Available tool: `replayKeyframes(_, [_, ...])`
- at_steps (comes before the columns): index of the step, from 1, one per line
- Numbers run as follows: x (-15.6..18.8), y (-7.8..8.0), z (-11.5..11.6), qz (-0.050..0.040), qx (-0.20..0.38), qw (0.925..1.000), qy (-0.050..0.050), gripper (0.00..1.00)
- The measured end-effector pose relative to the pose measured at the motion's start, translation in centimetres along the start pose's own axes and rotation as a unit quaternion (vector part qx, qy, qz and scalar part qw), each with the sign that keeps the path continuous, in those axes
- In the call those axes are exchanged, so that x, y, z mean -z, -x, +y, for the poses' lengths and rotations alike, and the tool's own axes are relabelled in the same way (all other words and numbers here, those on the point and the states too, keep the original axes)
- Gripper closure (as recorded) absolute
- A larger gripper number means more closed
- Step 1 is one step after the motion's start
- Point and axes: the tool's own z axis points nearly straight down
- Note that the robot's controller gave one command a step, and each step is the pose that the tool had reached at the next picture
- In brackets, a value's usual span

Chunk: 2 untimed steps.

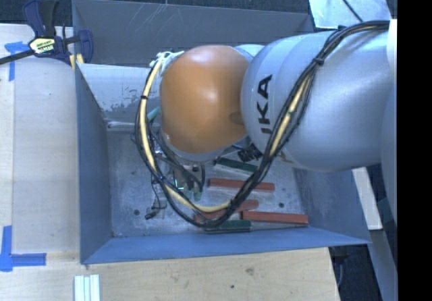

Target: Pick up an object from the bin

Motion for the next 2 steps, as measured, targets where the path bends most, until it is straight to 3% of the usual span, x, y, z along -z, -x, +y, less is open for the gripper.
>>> replayKeyframes(1, [-6.5, 4.2, -3.1, -0.0013, -0.095, 0.9955, 0.000, 0.00])
replayKeyframes(2, [-14.7, 5.3, -9.6, -0.0002, -0.063, 0.9980, -0.002, 0.00])
